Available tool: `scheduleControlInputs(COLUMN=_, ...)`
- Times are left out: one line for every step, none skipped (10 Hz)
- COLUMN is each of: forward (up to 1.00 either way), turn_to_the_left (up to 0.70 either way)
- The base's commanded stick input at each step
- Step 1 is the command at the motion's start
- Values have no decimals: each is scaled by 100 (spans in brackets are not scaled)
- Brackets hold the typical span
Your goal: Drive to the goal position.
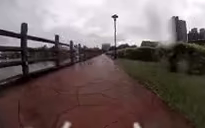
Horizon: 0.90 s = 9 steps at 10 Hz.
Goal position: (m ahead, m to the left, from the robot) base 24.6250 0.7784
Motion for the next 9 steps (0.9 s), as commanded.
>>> scheduleControlInputs(forward=50, turn_to_the_left=0)
scheduleControlInputs(forward=50, turn_to_the_left=0)
scheduleControlInputs(forward=50, turn_to_the_left=0)
scheduleControlInputs(forward=50, turn_to_the_left=0)
scheduleControlInputs(forward=50, turn_to_the_left=0)
scheduleControlInputs(forward=50, turn_to_the_left=0)
scheduleControlInputs(forward=50, turn_to_the_left=0)
scheduleControlInputs(forward=50, turn_to_the_left=0)
scheduleControlInputs(forward=50, turn_to_the_left=0)
